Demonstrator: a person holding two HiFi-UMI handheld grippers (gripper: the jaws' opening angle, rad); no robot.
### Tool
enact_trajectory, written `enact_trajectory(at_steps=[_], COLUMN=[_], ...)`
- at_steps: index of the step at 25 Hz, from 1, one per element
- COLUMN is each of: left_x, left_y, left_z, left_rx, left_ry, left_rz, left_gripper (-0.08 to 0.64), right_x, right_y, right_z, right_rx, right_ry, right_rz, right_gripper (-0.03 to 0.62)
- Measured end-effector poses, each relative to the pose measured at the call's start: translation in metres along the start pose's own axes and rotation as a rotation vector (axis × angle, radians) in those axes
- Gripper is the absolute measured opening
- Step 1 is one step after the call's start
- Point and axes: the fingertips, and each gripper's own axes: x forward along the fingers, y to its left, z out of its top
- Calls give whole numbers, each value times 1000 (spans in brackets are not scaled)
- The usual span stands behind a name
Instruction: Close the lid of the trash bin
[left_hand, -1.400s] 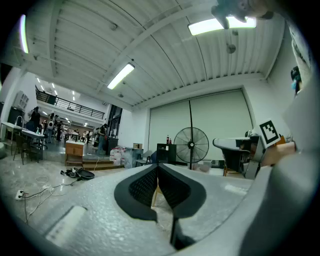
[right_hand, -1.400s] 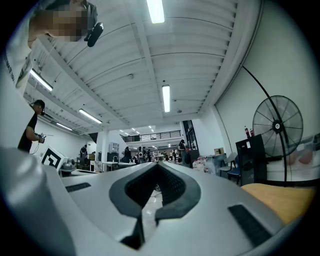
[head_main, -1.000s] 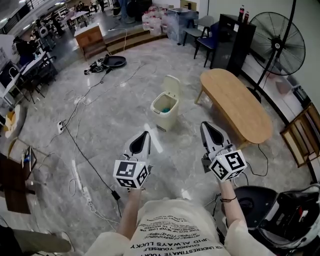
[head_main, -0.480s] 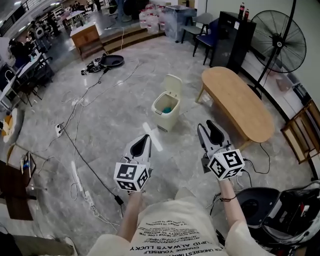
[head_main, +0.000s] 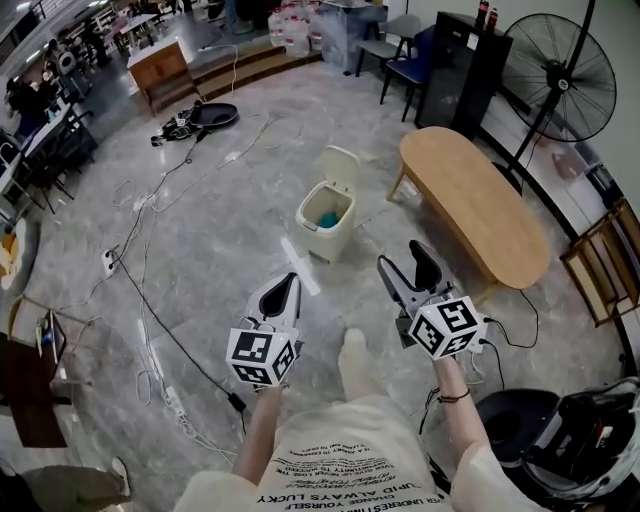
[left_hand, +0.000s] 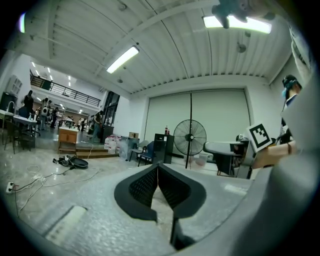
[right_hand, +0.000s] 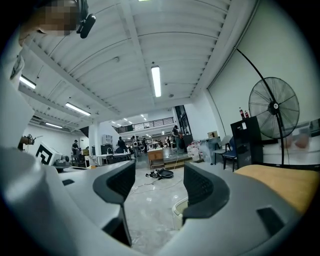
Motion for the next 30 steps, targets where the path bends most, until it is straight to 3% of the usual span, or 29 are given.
enact_trajectory(at_steps=[19,30], left_x=[198,242], left_y=[65,120], left_z=[12,0], left_rx=[-38,-79], left_ry=[58,112], left_rz=[42,141], left_gripper=[23,23], right_x=[164,243], right_y=[-144,-179], right_z=[-12,-41], right_rx=[92,127], right_ry=[103,183], right_rz=[33,85], right_gripper=[287,287])
